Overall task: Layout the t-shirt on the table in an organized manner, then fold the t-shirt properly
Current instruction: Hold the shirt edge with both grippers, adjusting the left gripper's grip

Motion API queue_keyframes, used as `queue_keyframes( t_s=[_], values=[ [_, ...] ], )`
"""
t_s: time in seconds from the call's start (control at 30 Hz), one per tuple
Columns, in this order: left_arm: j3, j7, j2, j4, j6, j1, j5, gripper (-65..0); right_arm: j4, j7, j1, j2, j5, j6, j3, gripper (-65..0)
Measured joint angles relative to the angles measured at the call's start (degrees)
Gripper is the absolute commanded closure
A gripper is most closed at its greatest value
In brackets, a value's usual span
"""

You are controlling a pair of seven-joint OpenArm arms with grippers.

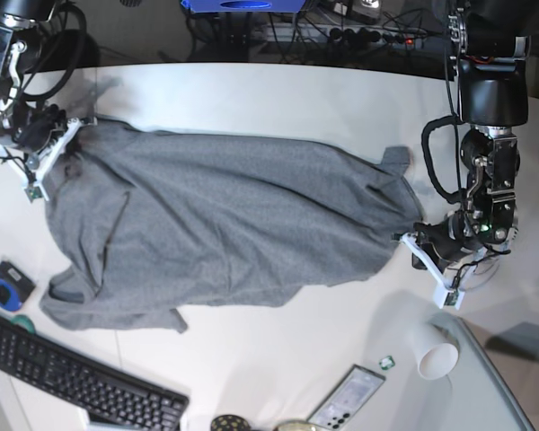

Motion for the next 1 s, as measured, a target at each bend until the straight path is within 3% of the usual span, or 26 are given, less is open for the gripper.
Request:
queue_keyframes(
  t_s=[0.17,0.6,0.77,1.0],
  values=[
    [1.2,1.2,6.4,4.6,-1.2,5.9,-0.8,0.0,0.0,-0.2,0.0,-0.1,0.0,0.0,0.0,-0.2],
    [-0.1,0.9,3.4,9.3,-0.8,13.2,-0.3,0.0,0.0,-0.2,0.3,0.0,0.0,0.0,0.0,-0.2],
    [-0.2,-0.3,2.4,3.8,-0.7,13.6,-0.1,0.0,0.0,-0.1,0.3,0.0,0.0,0.0,0.0,-0.2],
    [0.3,-9.4,2.4,-5.0,-1.1,11.3,-1.4,0.0,0.0,0.0,0.3,0.0,0.0,0.0,-0.1,-0.2]
  ],
)
